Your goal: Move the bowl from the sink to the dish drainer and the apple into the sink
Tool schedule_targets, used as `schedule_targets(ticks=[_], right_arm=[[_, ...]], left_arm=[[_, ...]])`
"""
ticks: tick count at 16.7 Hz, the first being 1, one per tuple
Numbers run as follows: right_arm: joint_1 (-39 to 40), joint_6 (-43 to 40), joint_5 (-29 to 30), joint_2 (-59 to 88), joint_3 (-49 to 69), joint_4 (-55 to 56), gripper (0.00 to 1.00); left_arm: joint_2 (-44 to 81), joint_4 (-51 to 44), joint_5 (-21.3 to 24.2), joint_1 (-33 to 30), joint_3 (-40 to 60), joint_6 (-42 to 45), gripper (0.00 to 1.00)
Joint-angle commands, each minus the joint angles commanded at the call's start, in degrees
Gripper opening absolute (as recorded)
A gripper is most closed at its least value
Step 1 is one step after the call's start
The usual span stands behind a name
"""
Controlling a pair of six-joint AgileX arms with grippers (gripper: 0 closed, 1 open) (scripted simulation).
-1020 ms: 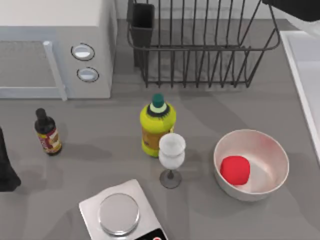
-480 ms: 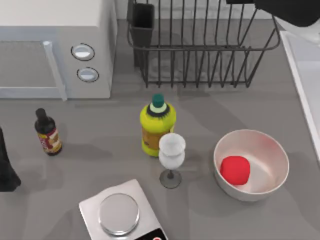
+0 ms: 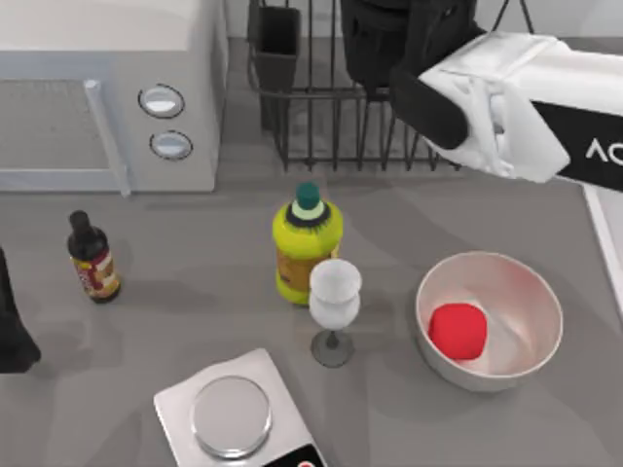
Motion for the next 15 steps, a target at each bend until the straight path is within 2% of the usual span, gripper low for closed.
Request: schedule_targets(ticks=[5, 10, 15], right_arm=[[-4.3, -0.2, -2.8, 6.8, -7.2, 13.5, 0.00], [-4.8, -0.2, -3.1, 7.5, -8.0, 14.7, 0.00], [-4.8, -0.2, -3.1, 7.5, -8.0, 14.7, 0.38]], left_arm=[[0.0, 0.0, 0.0, 0.0, 0.0, 0.0, 1.00], [0.0, 0.0, 0.0, 0.0, 0.0, 0.0, 1.00], [0.0, 0.0, 0.0, 0.0, 0.0, 0.0, 1.00]])
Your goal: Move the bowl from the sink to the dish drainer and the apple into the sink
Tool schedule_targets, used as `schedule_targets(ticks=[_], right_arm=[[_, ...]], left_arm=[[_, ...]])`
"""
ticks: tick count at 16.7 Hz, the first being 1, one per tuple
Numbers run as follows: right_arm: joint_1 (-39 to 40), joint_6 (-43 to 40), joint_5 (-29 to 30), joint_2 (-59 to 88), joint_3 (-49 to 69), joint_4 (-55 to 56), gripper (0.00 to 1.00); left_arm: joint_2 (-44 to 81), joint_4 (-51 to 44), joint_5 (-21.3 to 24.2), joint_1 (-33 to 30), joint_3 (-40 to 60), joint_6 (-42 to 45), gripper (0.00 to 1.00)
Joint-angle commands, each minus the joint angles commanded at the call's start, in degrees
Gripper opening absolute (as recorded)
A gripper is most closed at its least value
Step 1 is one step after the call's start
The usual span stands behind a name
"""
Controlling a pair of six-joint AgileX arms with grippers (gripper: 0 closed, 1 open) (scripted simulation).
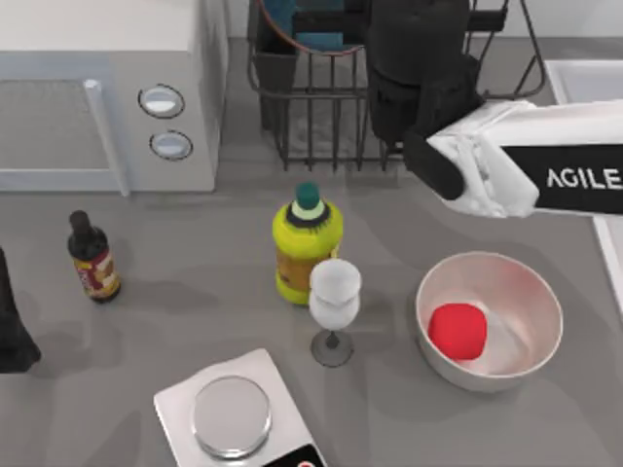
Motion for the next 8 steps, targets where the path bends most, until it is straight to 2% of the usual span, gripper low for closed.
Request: schedule_targets(ticks=[8], right_arm=[[0.0, 0.0, 0.0, 0.0, 0.0, 0.0, 0.98]], left_arm=[[0.0, 0.0, 0.0, 0.0, 0.0, 0.0, 1.00]])
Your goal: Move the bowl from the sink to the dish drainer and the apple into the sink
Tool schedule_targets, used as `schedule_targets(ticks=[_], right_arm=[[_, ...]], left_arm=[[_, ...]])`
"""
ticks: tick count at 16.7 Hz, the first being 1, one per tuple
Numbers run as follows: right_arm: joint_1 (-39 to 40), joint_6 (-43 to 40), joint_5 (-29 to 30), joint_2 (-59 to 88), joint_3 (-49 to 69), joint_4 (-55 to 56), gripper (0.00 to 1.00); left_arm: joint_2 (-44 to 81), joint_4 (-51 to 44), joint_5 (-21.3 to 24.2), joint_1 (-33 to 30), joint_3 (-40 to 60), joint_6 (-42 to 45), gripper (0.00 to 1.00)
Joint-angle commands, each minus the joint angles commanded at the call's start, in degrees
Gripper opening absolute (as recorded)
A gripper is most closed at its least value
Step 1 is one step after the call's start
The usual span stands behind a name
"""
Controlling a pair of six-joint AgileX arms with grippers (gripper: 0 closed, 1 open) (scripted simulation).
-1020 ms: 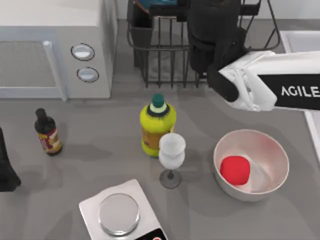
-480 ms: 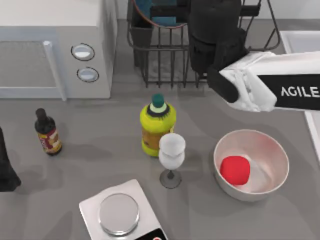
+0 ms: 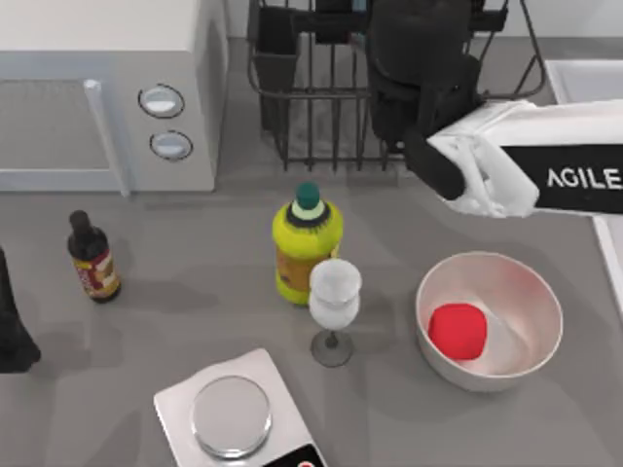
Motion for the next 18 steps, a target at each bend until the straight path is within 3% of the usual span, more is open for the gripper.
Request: schedule_targets(ticks=[11, 18], right_arm=[[-0.1, 0.0, -0.4, -0.5, -0.5, -0.1, 1.00], [-7.4, 0.3, -13.2, -19.7, -18.8, -4.9, 1.00]], left_arm=[[0.0, 0.0, 0.0, 0.0, 0.0, 0.0, 1.00], [0.0, 0.0, 0.0, 0.0, 0.0, 0.0, 1.00]])
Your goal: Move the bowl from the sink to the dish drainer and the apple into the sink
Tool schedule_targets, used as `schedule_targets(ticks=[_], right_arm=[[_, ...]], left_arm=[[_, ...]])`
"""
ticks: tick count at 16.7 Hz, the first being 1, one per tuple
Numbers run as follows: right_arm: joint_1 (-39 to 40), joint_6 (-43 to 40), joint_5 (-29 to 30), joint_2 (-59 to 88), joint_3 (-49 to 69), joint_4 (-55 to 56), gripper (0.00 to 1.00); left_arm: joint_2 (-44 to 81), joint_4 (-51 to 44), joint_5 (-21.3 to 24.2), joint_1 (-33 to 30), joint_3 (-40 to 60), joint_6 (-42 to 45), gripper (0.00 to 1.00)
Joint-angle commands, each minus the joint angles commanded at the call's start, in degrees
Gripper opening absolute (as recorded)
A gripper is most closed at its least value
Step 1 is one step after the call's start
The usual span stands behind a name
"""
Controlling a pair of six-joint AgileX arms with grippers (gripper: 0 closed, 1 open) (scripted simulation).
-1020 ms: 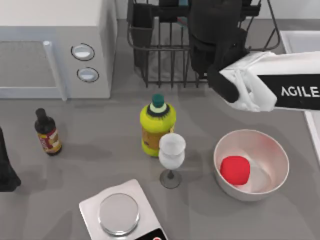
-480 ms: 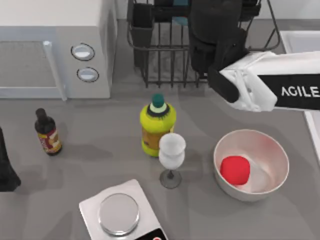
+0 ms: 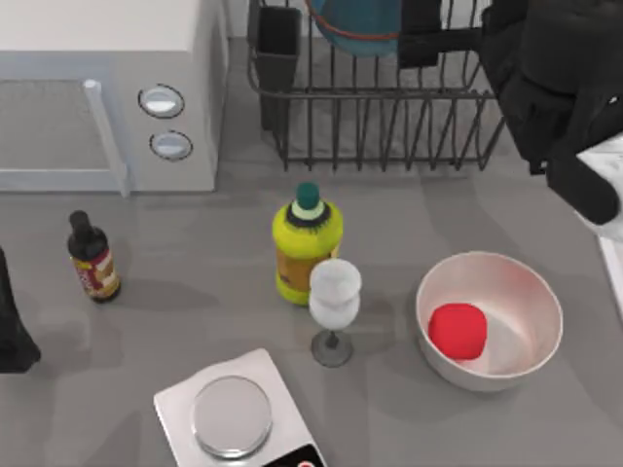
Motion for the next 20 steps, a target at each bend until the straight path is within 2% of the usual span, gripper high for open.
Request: schedule_targets(ticks=[6, 10, 15, 20], right_arm=[[-10.7, 0.6, -14.4, -36.3, -26.6, -11.2, 1.00], [-18.0, 0.6, -20.9, -62.8, -42.2, -20.7, 1.00], [-25.4, -0.3, -24.5, -87.4, -53.9, -30.7, 1.00], [-28.7, -1.3, -25.0, -97.3, -57.5, -35.1, 1.00]], left_arm=[[0.0, 0.0, 0.0, 0.0, 0.0, 0.0, 1.00], [0.0, 0.0, 0.0, 0.0, 0.0, 0.0, 1.00], [0.0, 0.0, 0.0, 0.0, 0.0, 0.0, 1.00], [0.0, 0.0, 0.0, 0.0, 0.0, 0.0, 1.00]])
